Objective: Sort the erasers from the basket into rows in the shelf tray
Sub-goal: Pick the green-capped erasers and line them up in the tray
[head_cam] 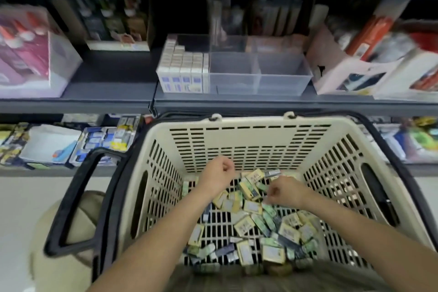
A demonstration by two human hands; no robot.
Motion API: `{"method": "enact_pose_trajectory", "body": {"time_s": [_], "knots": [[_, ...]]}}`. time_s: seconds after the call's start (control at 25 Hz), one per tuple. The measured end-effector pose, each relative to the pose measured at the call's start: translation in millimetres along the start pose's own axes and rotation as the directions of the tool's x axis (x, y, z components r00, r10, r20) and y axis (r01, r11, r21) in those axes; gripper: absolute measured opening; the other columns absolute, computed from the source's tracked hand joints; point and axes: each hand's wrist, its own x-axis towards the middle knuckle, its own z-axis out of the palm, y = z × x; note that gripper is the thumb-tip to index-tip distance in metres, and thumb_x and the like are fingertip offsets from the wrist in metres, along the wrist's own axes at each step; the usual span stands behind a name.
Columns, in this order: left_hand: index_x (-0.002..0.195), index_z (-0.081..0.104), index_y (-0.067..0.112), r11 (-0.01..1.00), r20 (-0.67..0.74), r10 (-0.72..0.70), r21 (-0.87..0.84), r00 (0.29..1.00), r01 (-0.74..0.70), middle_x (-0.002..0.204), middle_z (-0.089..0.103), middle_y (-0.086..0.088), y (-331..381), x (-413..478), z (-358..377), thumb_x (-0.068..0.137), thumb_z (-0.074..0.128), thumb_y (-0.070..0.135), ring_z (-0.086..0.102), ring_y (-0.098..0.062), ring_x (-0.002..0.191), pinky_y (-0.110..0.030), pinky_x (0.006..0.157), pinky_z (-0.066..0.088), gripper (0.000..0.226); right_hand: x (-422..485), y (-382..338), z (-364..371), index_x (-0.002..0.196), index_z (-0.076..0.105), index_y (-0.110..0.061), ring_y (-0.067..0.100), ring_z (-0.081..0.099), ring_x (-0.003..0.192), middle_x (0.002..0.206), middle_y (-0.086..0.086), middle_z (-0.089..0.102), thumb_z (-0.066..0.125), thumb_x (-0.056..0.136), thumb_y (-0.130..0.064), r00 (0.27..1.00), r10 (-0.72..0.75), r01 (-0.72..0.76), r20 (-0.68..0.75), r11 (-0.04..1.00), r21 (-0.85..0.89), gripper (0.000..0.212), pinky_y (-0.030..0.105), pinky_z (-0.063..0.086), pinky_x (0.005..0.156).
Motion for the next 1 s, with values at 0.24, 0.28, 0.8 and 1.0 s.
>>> {"method": "enact_pose_trajectory", "body": {"time_s": [0.24,0.28,0.8,1.0], "knots": [[0.087,0.062,0.007,0.997,0.154,-0.069,0.043,0.986,0.063,0.093,0.066,-0.013,-17.7,-9.0,24.8,0.095,0.045,0.016,0.062,-0.028,0.084,-0.035,0.079,0.051,0.02,-2.5,-0.2,55.1,0.133,0.033,-0.008,0.021,0.057,0.1,0.118,0.007,0.054,0.067,0.067,-0.064,0.981,0.168,-0.133,0.094,0.945,-0.3,0.094,0.03,0.048,0.064],[0.082,0.057,0.008,0.997,0.178,-0.06,0.053,0.982,0.051,0.089,0.062,-0.012,-18.1,-9.4,26.7,0.095,0.044,0.016,0.059,-0.025,0.078,-0.033,0.075,0.049,0.02,-1.0,0.6,60.5,0.136,0.029,-0.007,0.022,0.055,0.107,0.124,0.007,0.051,0.069,0.066,-0.063,0.984,0.171,-0.148,0.059,0.949,-0.279,0.097,0.031,0.049,0.071],[0.09,0.056,0.008,0.958,0.325,-0.224,-0.099,0.919,0.268,0.087,0.055,-0.012,-22.7,-9.7,33.6,0.094,0.044,0.01,0.051,-0.02,0.065,-0.024,0.056,0.043,0.012,2.5,-1.7,78.0,0.122,0.037,-0.012,0.024,0.054,0.103,0.12,0.008,0.047,0.066,0.068,-0.054,0.99,0.087,-0.114,-0.114,0.96,-0.255,0.074,0.033,0.048,0.071],[0.119,0.055,-0.002,0.898,0.634,-0.353,0.023,0.689,0.439,0.118,0.064,-0.017,-28.0,-18.9,30.3,0.095,0.051,0.035,0.065,-0.023,0.103,-0.028,0.084,0.054,0.044,0.1,4.4,71.7,0.11,0.043,-0.014,0.017,0.058,0.086,0.098,0.001,0.057,0.069,0.061,-0.048,0.994,0.084,-0.084,-0.075,0.996,0.002,0.065,0.033,0.053,0.071]]}}
